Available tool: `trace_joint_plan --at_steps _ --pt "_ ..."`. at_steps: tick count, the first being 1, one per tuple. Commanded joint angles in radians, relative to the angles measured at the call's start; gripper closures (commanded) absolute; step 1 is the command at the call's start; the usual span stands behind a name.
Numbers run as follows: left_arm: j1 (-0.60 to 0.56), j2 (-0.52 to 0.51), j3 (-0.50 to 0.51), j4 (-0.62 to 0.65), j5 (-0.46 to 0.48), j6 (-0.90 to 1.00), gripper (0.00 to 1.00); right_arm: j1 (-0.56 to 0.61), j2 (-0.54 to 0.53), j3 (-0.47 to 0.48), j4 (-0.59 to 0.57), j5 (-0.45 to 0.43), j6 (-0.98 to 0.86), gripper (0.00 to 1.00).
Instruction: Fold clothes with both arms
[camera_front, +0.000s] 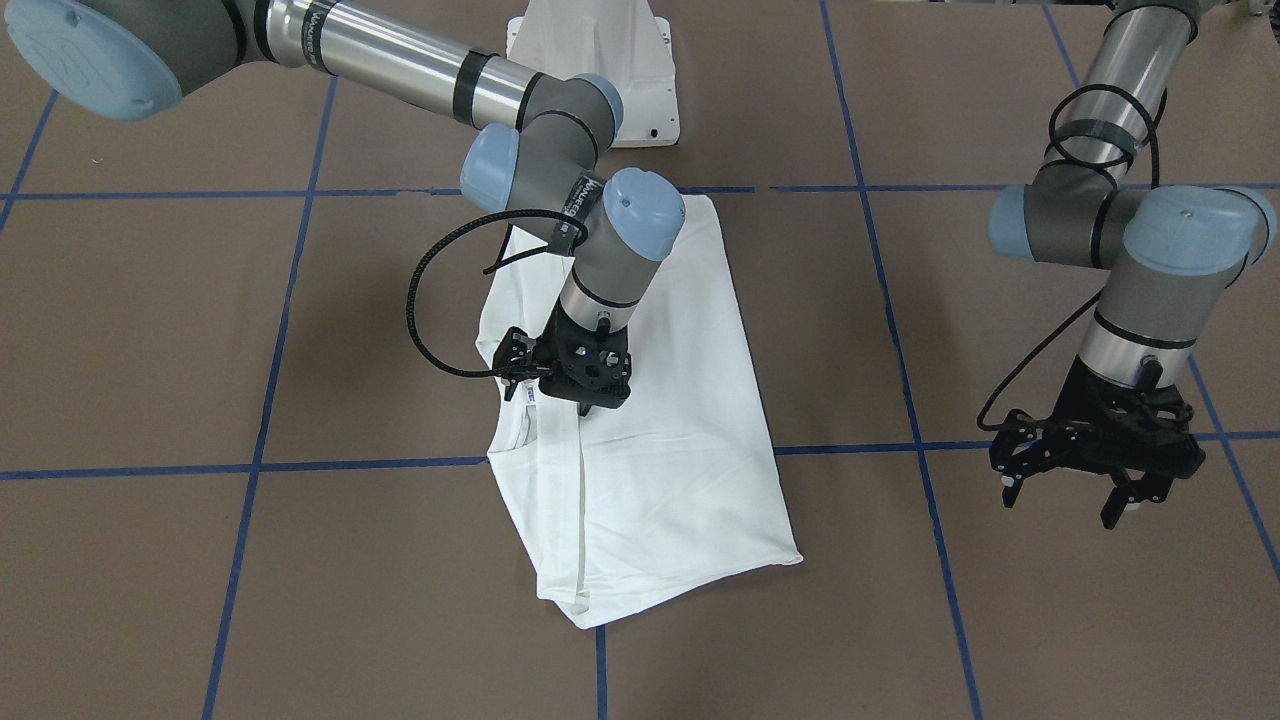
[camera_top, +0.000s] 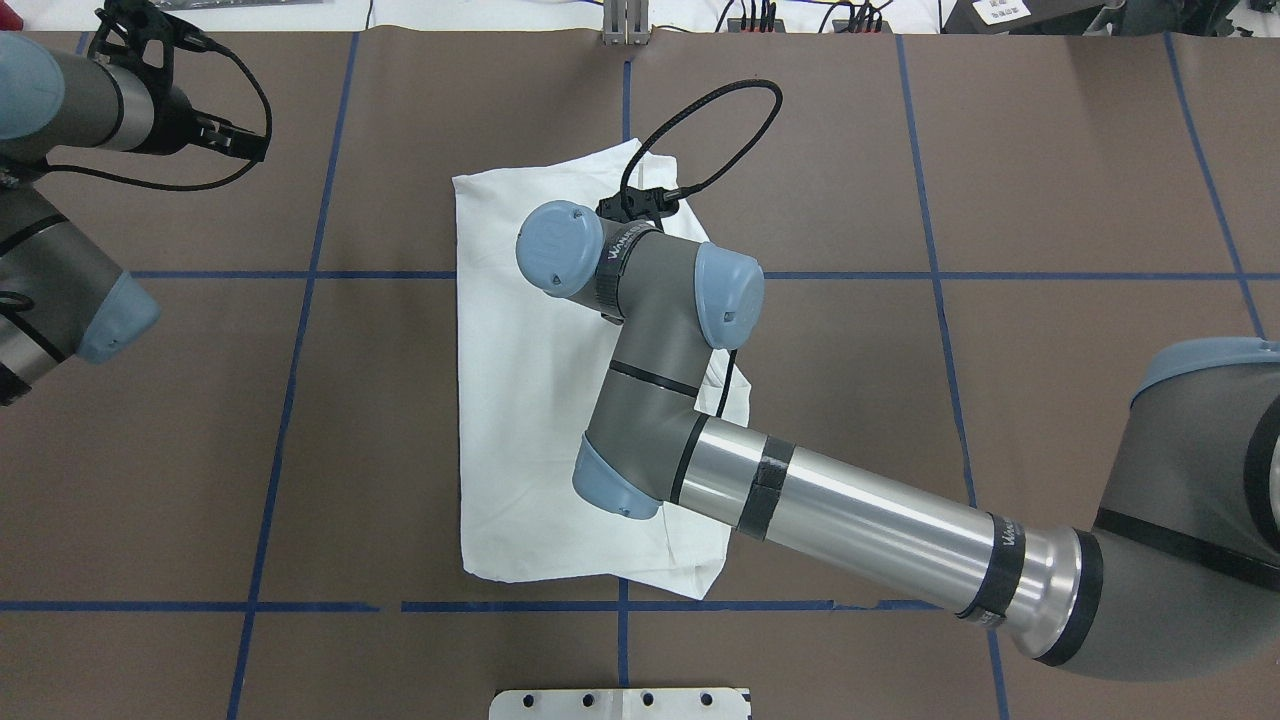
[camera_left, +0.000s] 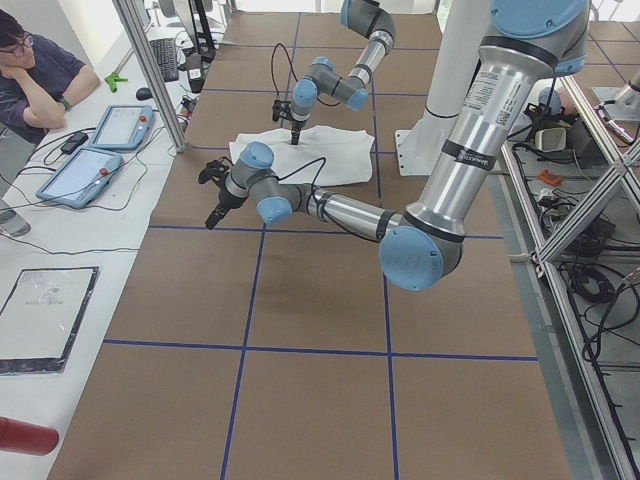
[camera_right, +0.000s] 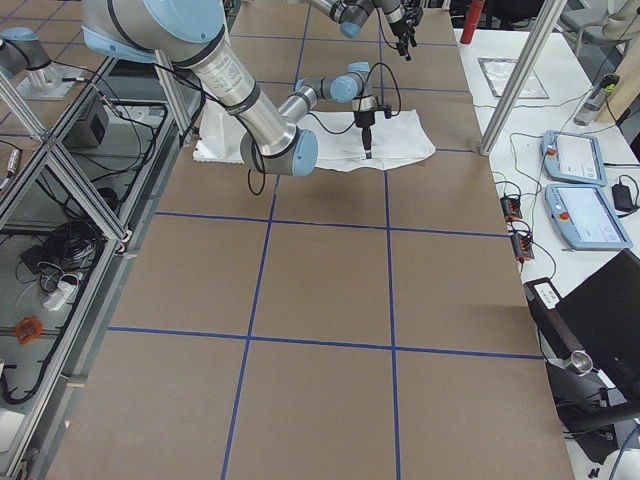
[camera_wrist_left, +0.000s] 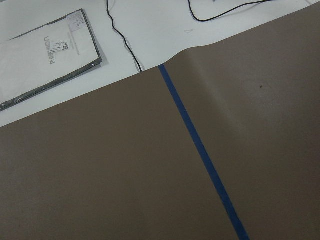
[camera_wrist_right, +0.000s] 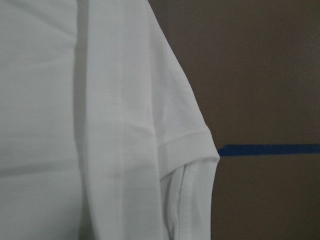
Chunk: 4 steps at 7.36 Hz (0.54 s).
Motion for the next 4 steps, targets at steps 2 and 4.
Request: trace_joint_plan --at_steps 2,4 --pt "0.004 0.000 -0.004 0.000 0.000 -0.031 0.00 0.054 -0.047 0.034 -0.164 -0.009 -0.212 0.00" --pt "0.005 0.000 -0.004 0.000 -0.002 -0.031 0.00 0.107 -0.243 0.237 -0.168 -0.035 -0.350 0.00"
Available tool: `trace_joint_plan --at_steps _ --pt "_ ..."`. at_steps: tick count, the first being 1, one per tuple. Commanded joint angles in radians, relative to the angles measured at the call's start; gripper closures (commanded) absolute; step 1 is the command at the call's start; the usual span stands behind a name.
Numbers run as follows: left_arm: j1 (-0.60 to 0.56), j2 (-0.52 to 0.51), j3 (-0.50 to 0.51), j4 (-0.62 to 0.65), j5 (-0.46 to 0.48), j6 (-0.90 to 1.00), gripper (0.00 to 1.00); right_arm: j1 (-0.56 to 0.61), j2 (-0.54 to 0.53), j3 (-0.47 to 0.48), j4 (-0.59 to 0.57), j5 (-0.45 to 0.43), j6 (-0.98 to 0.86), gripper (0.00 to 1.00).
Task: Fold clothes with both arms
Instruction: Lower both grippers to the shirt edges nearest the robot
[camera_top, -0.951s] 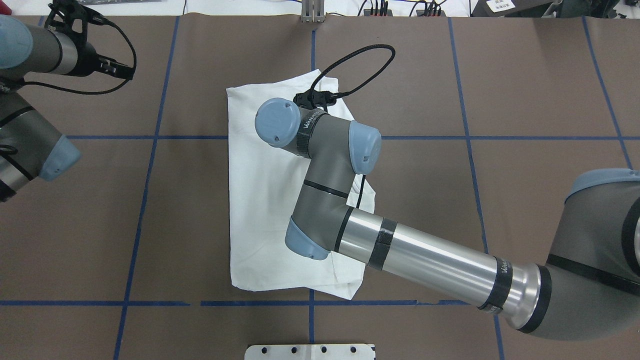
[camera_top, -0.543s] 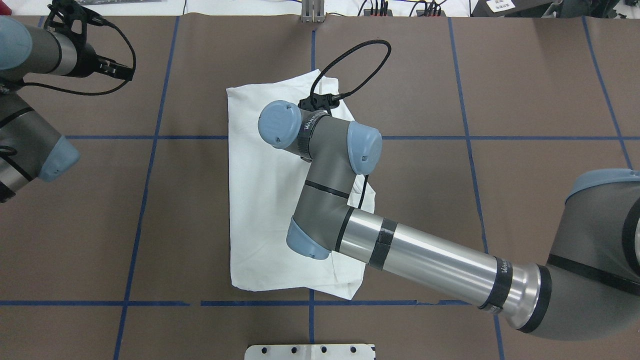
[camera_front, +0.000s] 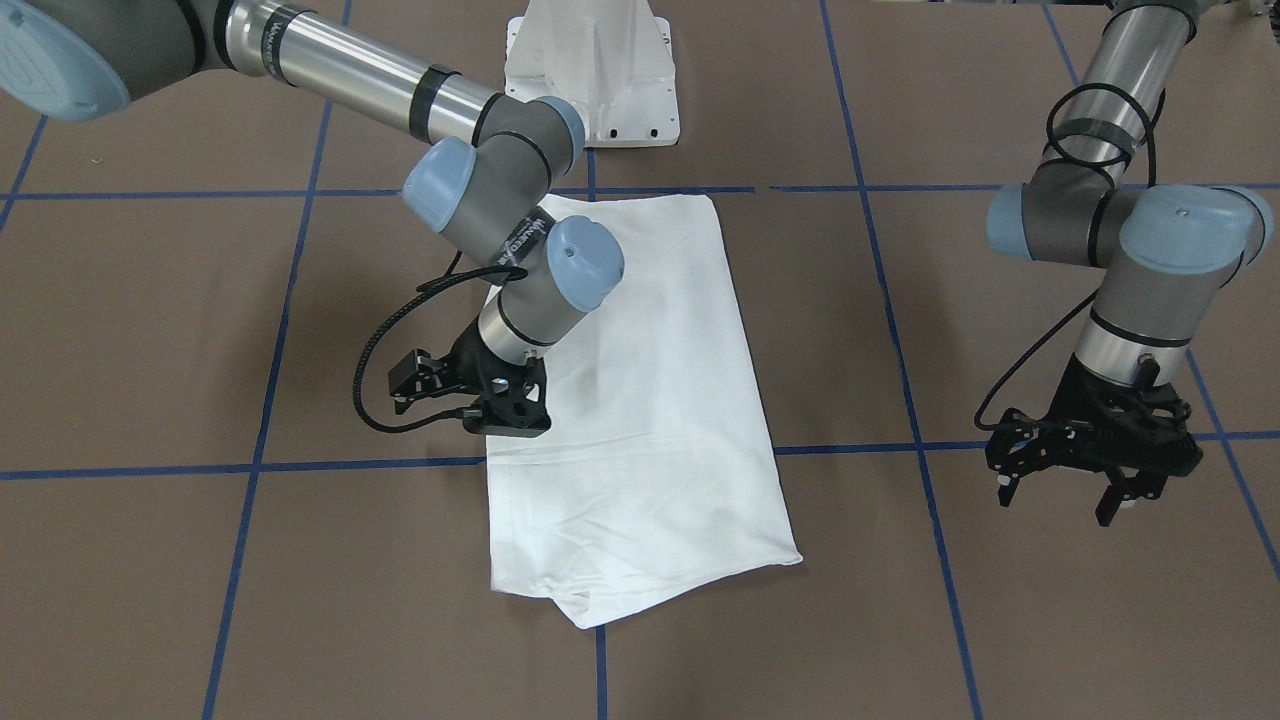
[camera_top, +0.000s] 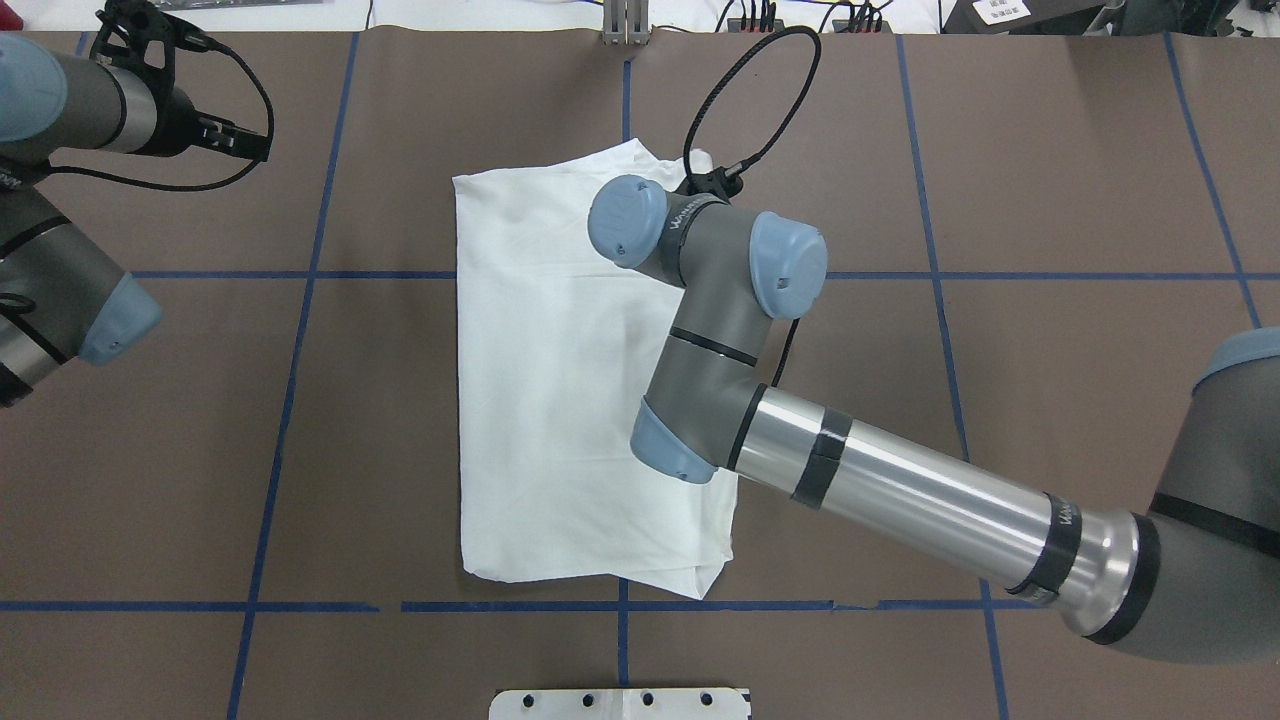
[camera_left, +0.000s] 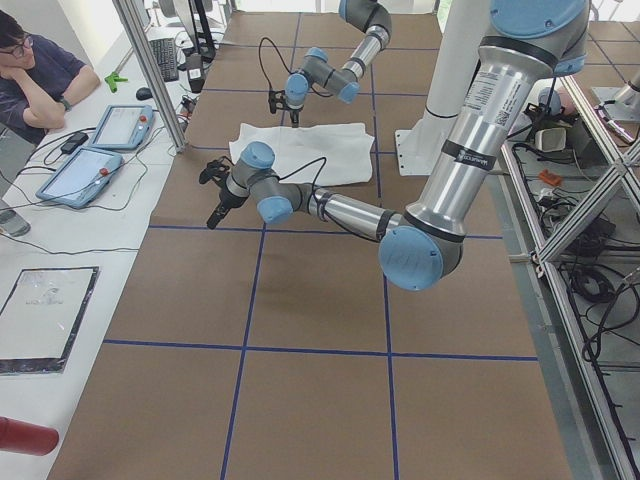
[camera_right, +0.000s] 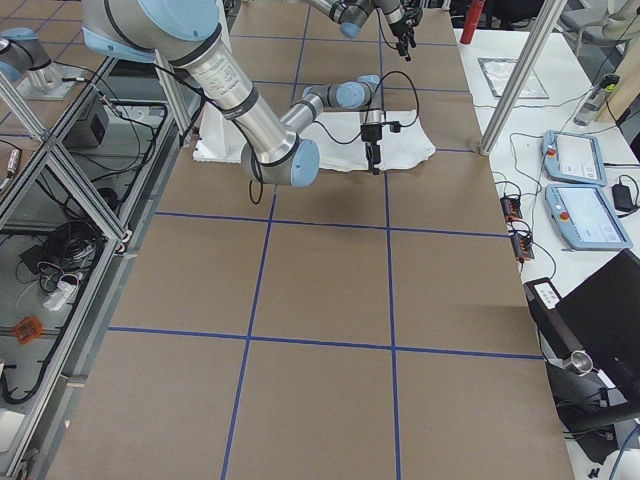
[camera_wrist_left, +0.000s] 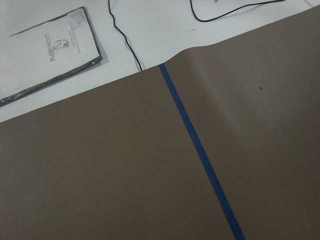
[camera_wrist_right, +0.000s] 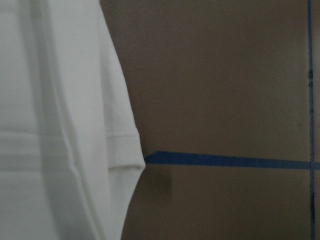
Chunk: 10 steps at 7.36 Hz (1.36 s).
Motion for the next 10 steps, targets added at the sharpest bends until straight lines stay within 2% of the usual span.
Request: trace_joint_plan --at_steps 1,2,3,4,5,6,8,9,10 --pt "0.002 0.000 0.000 0.000 -0.001 -0.003 0.00 0.046 -0.161 0.205 -0.010 -0.006 -0.124 0.00" --pt "0.004 0.000 0.000 0.000 -0.001 -0.003 0.00 0.049 -0.158 0.246 0.005 0.008 -0.108 0.00" --pt "0.004 0.000 -0.008 0.000 -0.001 -0.003 0.00 0.054 -0.163 0.336 0.025 0.087 -0.077 0.00" --pt "0.006 0.002 -0.032 0.000 -0.004 -0.023 0.00 0.055 -0.216 0.463 0.080 0.140 -0.024 0.00" --pt "0.009 0.011 -0.078 0.003 -0.080 -0.090 0.00 0.055 -0.323 0.605 0.202 0.183 0.035 0.00" --pt "0.019 0.027 -0.153 0.011 -0.127 -0.138 0.00 0.057 -0.403 0.684 0.304 0.221 0.084 0.00" --pt "0.147 0.087 -0.310 0.015 -0.134 -0.321 0.00 0.057 -0.503 0.760 0.431 0.226 0.229 0.00" --pt "0.233 0.087 -0.359 0.021 -0.128 -0.450 0.00 0.051 -0.579 0.760 0.590 0.226 0.321 0.00" --pt "0.322 0.089 -0.403 0.055 -0.085 -0.533 0.00 0.039 -0.645 0.763 0.686 0.226 0.357 0.00"
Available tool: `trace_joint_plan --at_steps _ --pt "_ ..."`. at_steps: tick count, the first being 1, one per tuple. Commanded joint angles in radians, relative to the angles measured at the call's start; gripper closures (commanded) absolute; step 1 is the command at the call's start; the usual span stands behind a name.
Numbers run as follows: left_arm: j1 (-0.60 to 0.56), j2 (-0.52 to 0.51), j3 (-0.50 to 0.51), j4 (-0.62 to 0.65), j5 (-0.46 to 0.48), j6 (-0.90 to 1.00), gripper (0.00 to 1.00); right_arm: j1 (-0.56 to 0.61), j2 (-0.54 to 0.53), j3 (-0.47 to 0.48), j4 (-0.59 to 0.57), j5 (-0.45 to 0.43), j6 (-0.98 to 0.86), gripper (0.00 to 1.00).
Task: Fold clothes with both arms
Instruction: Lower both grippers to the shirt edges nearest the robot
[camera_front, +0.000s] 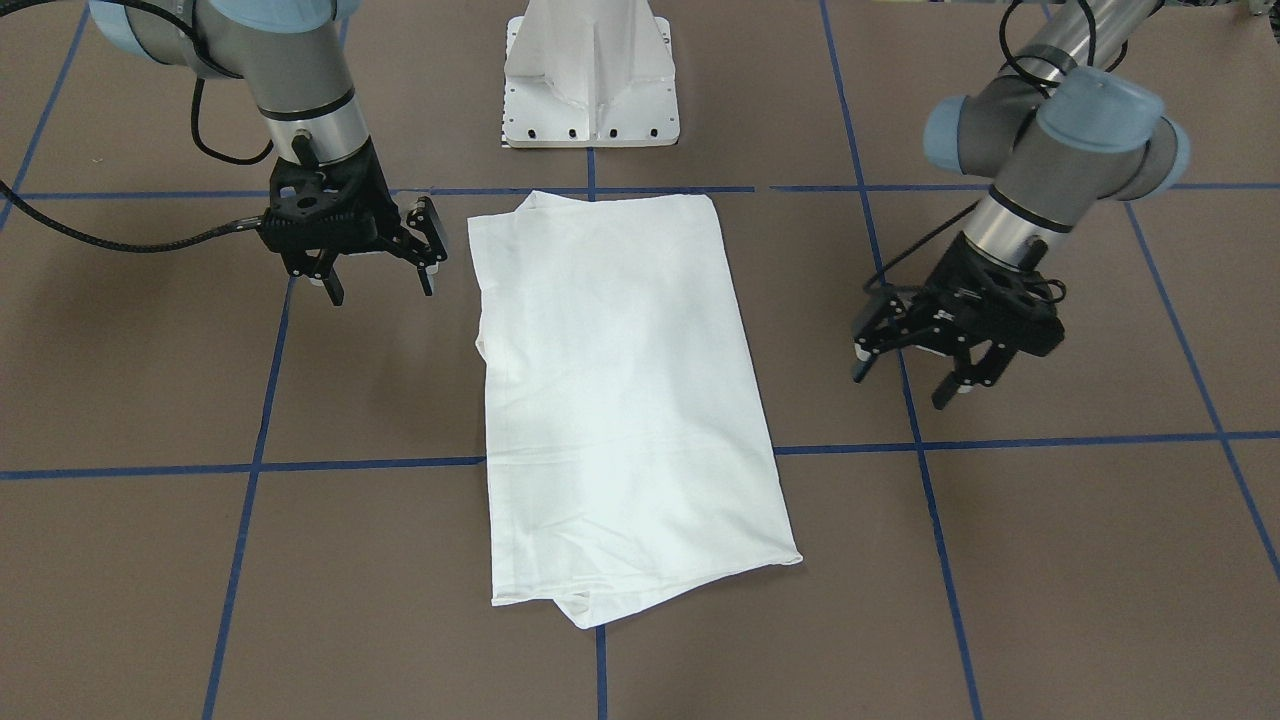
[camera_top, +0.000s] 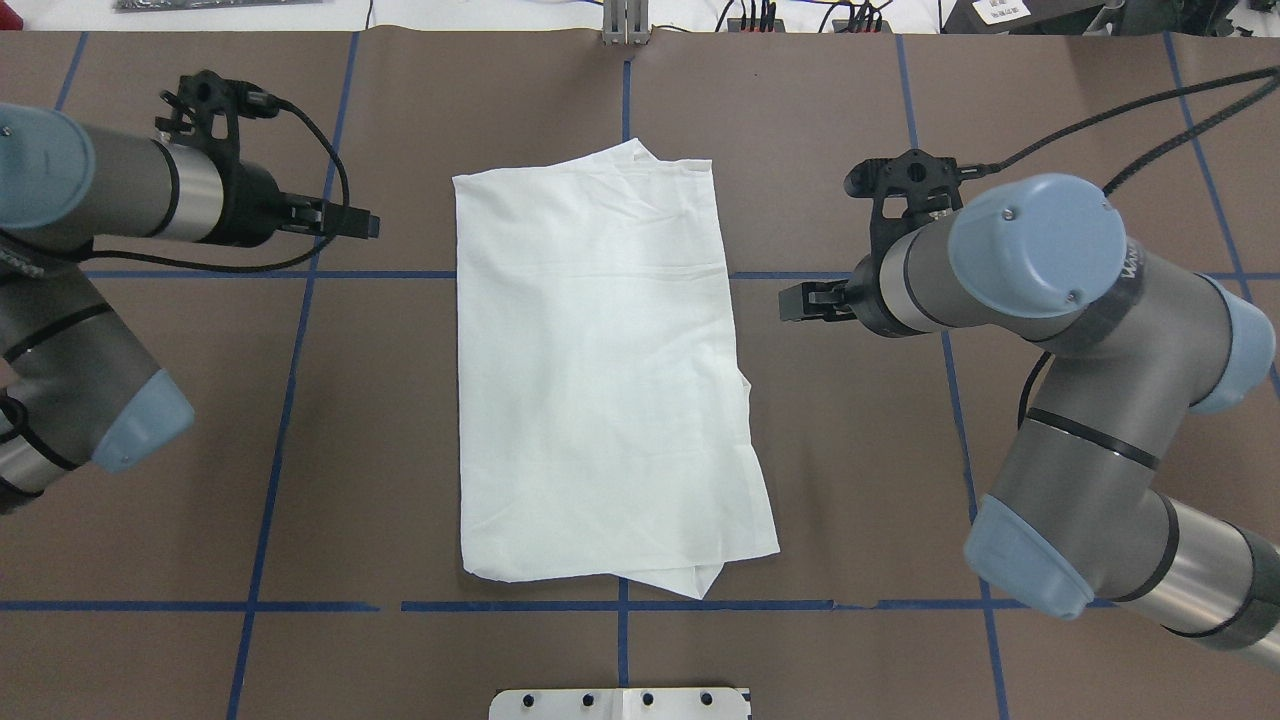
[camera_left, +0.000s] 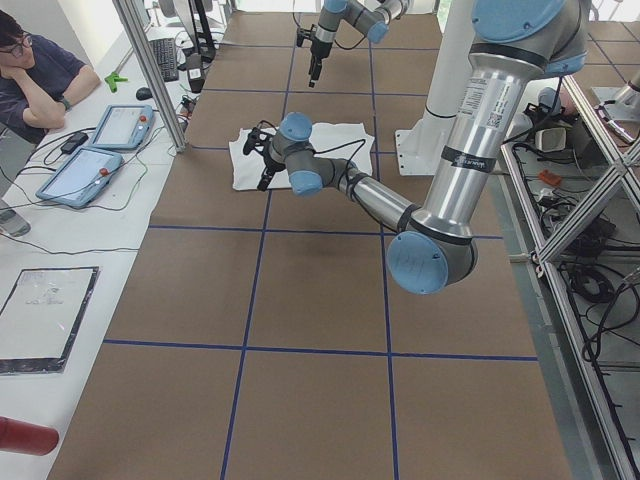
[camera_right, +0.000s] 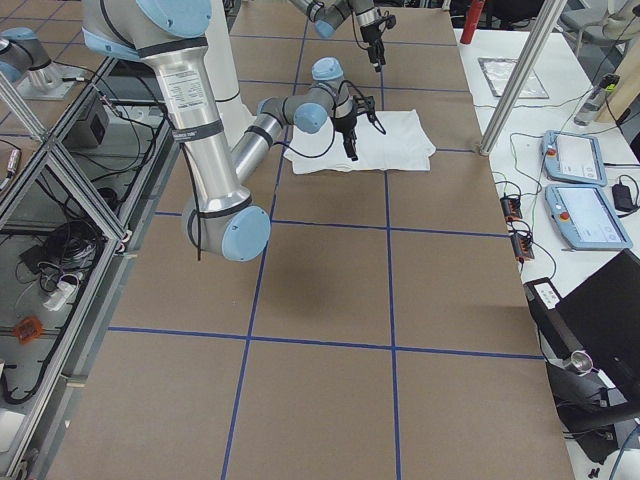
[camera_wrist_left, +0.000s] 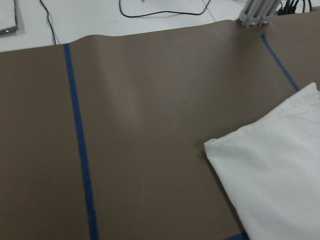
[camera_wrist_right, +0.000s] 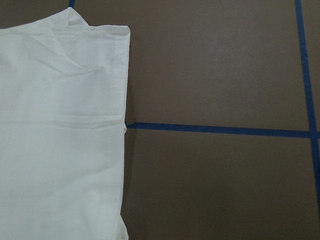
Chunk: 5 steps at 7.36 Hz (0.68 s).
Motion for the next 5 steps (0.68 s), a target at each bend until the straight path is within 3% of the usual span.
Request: trace_joint_plan --at_steps 1,3,5 --pt "0.215 0.012 -0.123 0.104 0.122 -0.195 0.00 -0.016 -0.095 0.010 0.150 -0.002 0.078 0.00" --pt "0.404 0.013 -0.182 0.218 0.236 -0.387 0.00 -0.025 -0.095 0.008 0.150 -0.011 0.078 0.00" --pt "0.493 0.013 -0.181 0.287 0.287 -0.476 0.00 -0.030 -0.094 0.007 0.150 -0.013 0.078 0.00"
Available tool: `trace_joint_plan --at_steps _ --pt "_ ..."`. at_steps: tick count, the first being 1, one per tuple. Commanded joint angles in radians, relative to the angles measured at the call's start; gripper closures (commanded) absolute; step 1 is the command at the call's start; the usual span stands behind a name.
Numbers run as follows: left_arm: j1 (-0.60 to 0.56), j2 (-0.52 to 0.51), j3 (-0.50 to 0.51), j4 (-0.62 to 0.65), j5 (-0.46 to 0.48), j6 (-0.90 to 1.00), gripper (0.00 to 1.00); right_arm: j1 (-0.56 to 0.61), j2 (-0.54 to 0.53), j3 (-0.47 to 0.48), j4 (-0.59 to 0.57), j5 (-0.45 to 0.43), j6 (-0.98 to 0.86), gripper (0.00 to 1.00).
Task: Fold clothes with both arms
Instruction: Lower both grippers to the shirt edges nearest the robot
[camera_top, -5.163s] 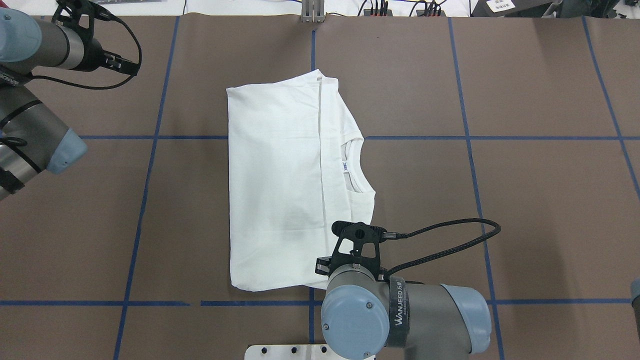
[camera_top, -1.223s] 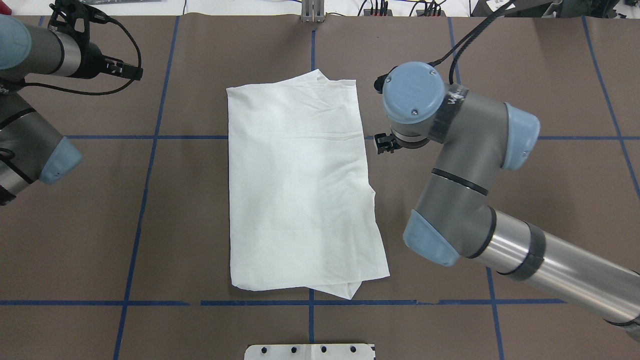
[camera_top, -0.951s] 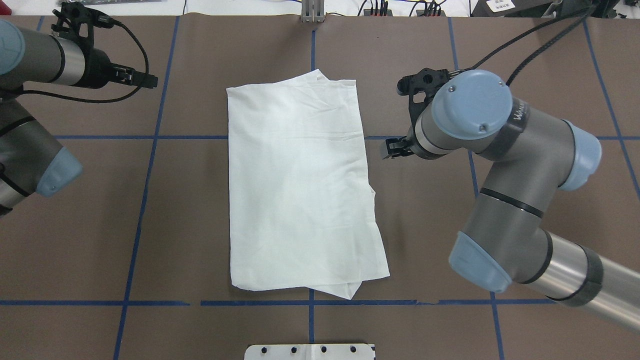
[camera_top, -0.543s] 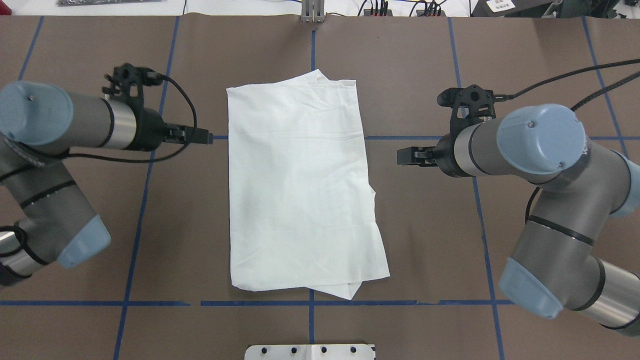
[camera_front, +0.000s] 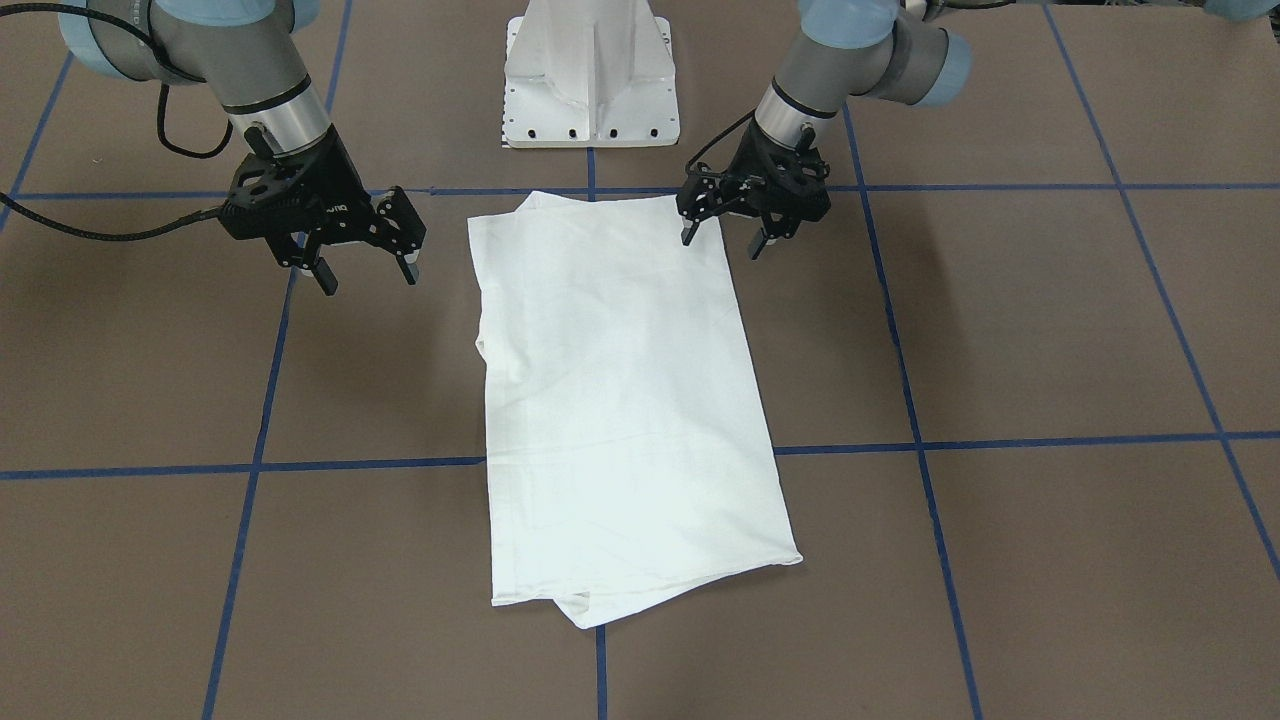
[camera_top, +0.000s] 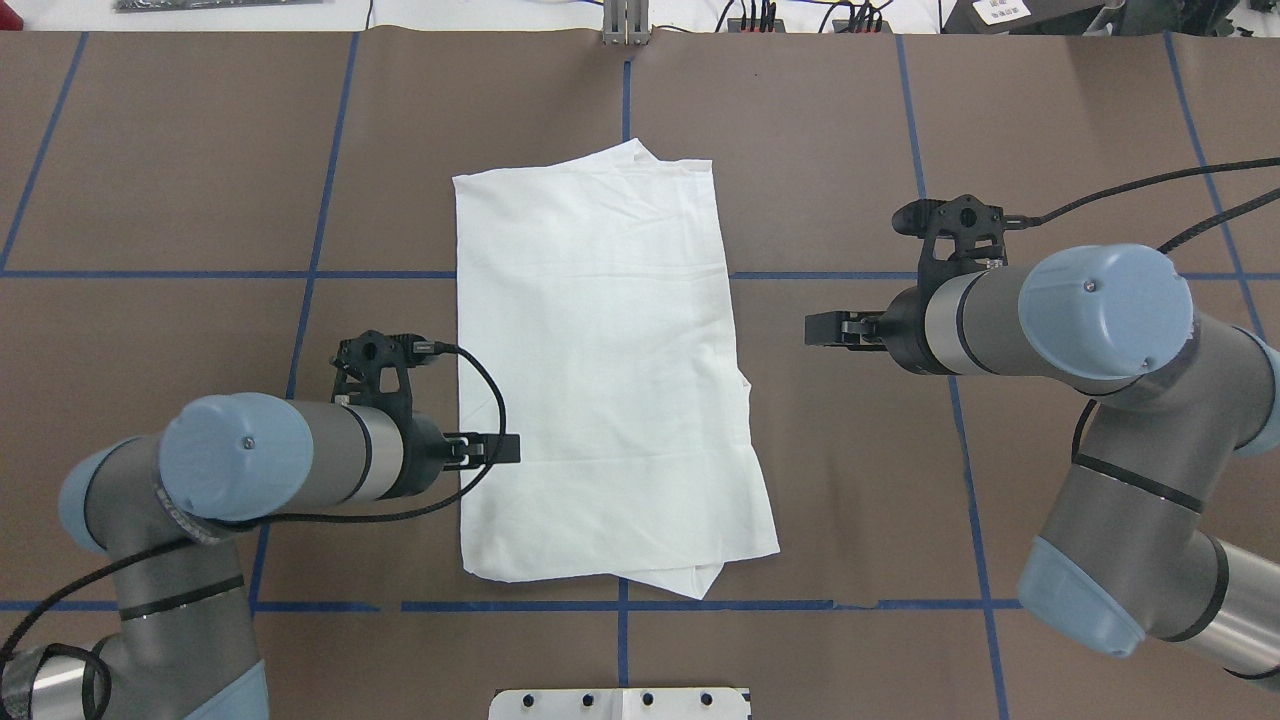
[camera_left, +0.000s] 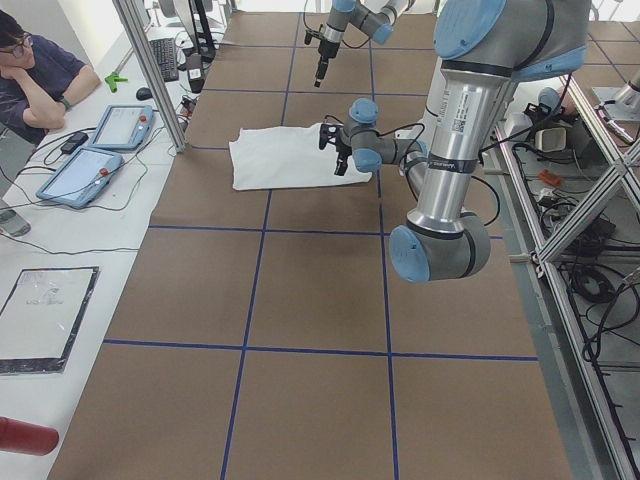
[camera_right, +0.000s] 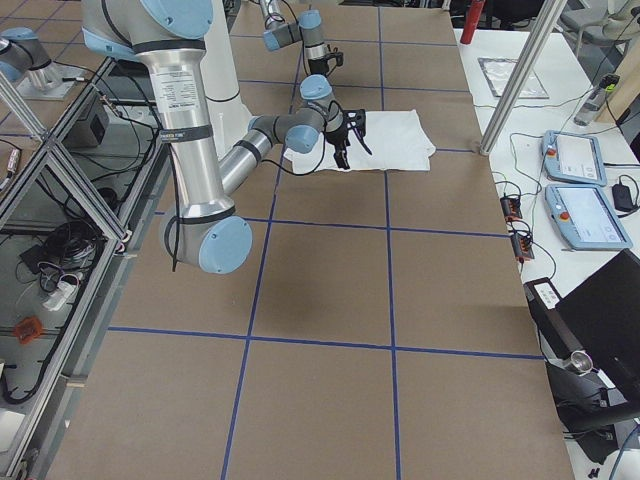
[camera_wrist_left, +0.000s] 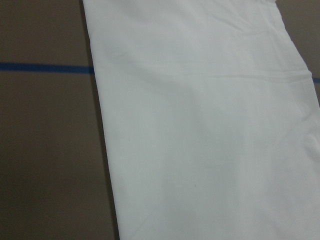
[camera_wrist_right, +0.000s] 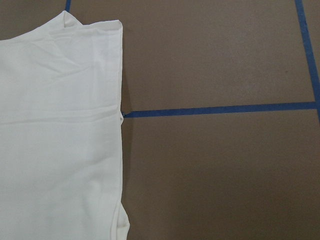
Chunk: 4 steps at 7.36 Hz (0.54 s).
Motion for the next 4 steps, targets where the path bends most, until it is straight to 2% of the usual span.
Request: trace_joint_plan --at_steps 1,2,3,4 --pt "0.100 -0.002 -0.004 0.096 0.051 -0.095 0.00 -0.003 0.001 -0.001 0.002 -0.001 -0.001 0.00" --pt "0.103 0.000 -0.002 0.101 0.053 -0.096 0.00 -0.006 0.004 -0.001 0.002 -0.001 -0.001 0.00" --pt "0.121 0.003 0.002 0.102 0.054 -0.095 0.06 -0.006 0.005 -0.001 0.002 -0.001 -0.001 0.00" --pt "0.129 0.003 0.004 0.113 0.057 -0.095 0.20 -0.006 0.010 -0.001 0.002 -0.001 -0.001 0.00"
